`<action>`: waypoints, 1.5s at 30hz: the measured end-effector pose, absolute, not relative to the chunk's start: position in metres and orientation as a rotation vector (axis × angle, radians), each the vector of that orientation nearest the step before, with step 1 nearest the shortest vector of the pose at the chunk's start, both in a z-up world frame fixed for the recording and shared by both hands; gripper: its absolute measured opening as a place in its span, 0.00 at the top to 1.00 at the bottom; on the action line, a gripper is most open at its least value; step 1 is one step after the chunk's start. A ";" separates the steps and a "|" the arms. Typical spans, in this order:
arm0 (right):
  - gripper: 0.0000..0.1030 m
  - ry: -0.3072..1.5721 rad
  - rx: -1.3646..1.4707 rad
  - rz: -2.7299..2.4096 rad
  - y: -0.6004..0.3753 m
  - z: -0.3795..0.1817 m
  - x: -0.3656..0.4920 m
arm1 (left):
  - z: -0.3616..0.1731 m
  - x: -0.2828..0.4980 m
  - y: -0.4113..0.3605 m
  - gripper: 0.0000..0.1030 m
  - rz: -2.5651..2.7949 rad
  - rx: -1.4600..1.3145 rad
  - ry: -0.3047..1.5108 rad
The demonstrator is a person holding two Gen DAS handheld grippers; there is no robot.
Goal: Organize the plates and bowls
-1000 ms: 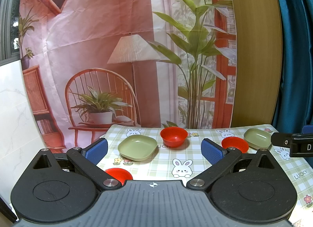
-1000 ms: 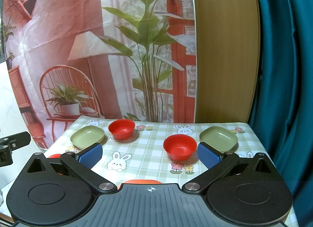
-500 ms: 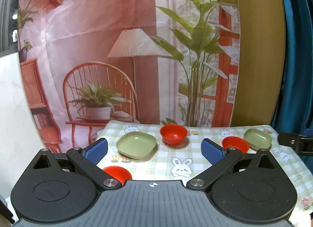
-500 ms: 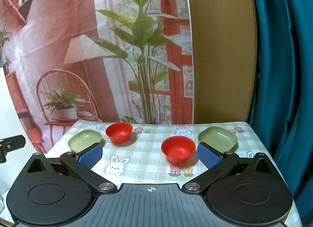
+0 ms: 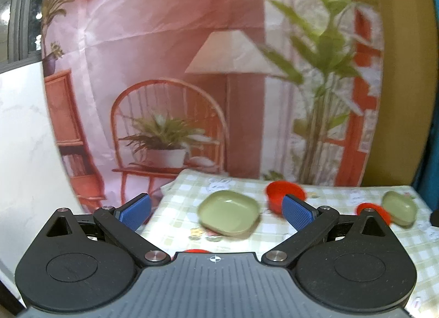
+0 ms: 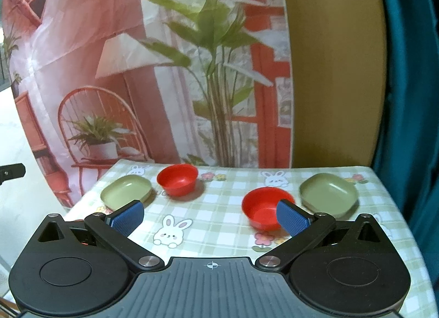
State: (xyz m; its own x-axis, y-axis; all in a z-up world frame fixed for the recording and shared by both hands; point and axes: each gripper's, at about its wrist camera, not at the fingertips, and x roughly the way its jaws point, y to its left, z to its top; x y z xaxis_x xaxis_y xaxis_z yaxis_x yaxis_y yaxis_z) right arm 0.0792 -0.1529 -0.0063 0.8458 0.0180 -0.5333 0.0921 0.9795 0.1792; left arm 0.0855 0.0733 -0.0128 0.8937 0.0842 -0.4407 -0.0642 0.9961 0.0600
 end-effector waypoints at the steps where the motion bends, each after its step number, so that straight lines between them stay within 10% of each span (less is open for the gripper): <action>1: 0.01 0.565 0.194 -0.031 -0.149 -0.009 0.086 | -0.015 0.092 0.078 0.01 0.088 0.047 0.471; 23: 0.13 0.587 0.183 0.105 -0.092 -0.029 0.198 | -0.035 0.162 0.146 0.10 0.180 0.033 0.556; 45: 0.22 0.679 0.148 0.036 -0.141 -0.075 0.155 | -0.096 0.152 0.057 0.15 0.011 0.020 0.678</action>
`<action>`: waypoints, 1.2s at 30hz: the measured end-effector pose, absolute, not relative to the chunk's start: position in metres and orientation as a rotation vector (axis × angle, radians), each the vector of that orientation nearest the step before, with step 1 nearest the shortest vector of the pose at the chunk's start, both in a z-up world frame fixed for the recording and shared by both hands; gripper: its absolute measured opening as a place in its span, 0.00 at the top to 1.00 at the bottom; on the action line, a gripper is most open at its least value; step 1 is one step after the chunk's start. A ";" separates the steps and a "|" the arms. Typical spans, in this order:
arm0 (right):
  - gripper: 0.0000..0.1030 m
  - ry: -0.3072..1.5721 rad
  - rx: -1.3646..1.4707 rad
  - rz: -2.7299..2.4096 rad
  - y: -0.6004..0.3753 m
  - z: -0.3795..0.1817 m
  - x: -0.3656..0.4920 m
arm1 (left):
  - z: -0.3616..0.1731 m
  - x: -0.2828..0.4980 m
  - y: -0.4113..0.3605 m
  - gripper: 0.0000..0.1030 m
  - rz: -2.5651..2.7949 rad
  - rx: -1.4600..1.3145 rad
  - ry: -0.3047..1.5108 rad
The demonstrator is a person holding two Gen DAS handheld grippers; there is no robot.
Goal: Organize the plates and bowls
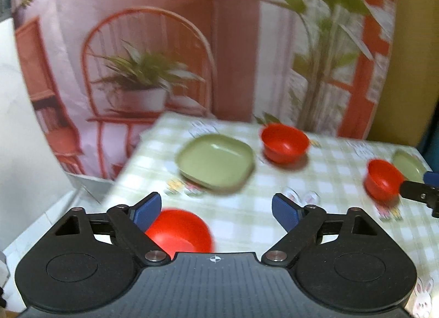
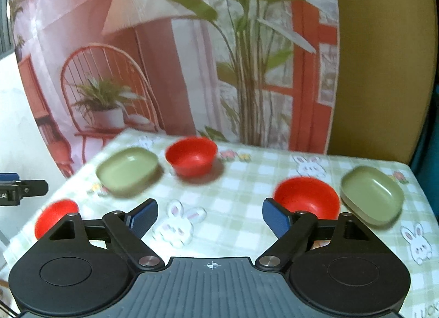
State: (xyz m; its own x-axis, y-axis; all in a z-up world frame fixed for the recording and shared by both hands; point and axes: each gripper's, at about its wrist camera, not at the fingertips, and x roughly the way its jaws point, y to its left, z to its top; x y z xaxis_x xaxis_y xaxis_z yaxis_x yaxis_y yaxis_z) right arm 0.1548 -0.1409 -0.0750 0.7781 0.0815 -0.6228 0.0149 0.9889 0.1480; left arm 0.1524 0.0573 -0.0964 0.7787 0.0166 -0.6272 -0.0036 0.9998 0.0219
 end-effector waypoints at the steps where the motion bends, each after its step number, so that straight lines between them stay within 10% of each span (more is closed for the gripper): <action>1: 0.22 0.688 0.142 0.030 -0.144 -0.078 0.151 | -0.101 0.152 0.052 0.16 -0.001 0.015 0.690; 25: 0.42 0.887 0.186 -0.035 -0.185 -0.151 0.101 | -0.190 0.142 -0.040 0.27 -0.216 -0.020 0.939; 36: 0.62 0.950 0.185 -0.017 -0.181 -0.172 0.096 | -0.216 0.137 -0.056 0.58 -0.332 -0.054 1.036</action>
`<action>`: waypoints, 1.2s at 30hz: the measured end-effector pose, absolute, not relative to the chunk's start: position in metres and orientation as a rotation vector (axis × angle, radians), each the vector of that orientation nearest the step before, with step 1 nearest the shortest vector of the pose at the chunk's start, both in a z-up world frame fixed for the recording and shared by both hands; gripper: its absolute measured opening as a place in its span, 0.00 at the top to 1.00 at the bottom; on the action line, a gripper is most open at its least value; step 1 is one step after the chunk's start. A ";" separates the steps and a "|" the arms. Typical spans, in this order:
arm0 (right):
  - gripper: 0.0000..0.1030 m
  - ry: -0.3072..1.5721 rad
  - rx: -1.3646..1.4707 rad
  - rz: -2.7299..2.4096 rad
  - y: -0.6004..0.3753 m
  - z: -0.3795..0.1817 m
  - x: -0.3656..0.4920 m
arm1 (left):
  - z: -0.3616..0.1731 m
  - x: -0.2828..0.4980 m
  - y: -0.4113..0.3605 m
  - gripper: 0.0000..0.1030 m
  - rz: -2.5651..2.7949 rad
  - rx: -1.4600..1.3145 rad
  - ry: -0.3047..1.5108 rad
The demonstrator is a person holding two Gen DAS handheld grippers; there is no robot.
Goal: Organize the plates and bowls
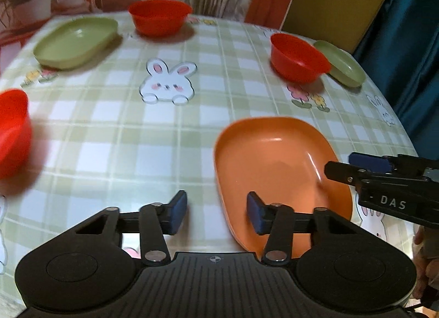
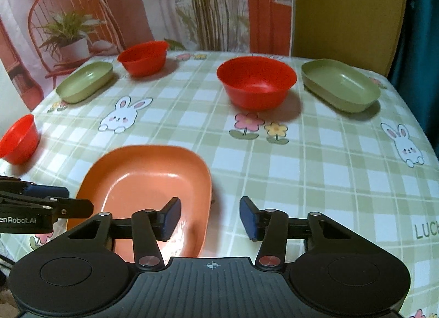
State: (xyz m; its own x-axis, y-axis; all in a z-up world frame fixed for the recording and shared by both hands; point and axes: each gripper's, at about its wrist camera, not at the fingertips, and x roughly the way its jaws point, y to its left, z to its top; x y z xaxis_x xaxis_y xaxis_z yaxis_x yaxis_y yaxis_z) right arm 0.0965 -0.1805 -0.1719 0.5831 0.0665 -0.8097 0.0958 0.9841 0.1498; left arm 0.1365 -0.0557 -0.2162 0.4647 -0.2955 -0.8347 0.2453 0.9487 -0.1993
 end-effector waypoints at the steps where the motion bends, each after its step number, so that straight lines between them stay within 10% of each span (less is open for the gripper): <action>1: 0.65 0.953 0.186 -0.016 -0.180 -0.173 0.096 | -0.218 0.136 -0.056 0.66 -0.337 -0.061 1.043; 9: 0.94 0.965 0.209 0.004 -0.181 -0.180 0.093 | -0.227 0.132 -0.056 0.89 -0.371 -0.092 1.064; 36: 0.93 0.754 0.252 0.060 -0.194 -0.106 0.131 | -0.150 0.151 -0.058 0.89 -0.331 0.002 0.890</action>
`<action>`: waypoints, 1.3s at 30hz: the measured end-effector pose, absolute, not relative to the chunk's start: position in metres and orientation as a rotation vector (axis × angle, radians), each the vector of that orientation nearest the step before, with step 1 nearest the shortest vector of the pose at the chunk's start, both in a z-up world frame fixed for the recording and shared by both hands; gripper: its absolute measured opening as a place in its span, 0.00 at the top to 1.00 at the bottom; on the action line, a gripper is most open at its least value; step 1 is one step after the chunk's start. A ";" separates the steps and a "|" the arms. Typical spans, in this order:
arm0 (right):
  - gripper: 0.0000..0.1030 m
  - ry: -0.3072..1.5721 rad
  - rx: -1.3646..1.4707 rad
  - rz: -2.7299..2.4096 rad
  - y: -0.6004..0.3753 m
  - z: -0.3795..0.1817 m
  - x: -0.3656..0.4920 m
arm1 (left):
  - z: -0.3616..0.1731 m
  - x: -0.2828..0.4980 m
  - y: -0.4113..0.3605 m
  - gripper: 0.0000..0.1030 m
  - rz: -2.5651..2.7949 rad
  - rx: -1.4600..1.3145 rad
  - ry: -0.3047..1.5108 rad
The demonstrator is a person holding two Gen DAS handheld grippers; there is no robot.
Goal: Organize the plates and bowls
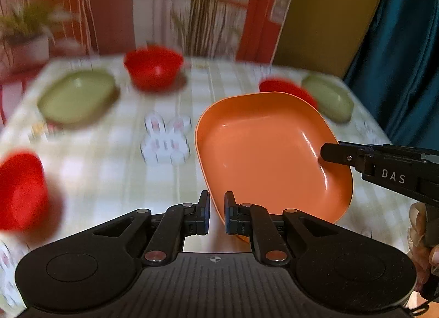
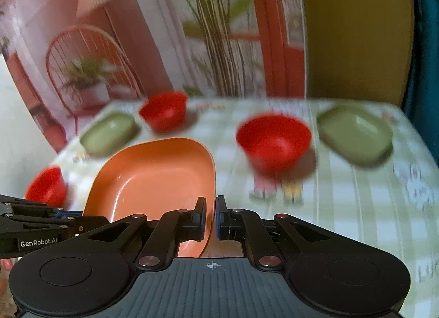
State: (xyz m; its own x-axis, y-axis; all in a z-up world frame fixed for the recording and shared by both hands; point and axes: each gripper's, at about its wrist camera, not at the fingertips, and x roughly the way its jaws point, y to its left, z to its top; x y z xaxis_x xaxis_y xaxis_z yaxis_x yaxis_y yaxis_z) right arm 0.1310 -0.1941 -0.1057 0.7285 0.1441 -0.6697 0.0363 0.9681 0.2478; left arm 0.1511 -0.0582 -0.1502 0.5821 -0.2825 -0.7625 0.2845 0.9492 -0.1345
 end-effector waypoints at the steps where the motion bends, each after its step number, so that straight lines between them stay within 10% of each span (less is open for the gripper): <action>1: 0.93 0.735 0.250 0.068 -0.195 -0.097 0.136 | -0.140 0.155 -0.057 0.89 -0.327 0.003 0.869; 16: 0.93 0.654 0.269 0.229 -0.166 -0.054 0.231 | -0.065 0.228 -0.004 0.89 -0.272 0.019 0.801; 39: 0.88 0.833 0.343 0.373 -0.050 -0.104 0.365 | -0.106 0.341 0.128 0.89 -0.147 -0.008 0.963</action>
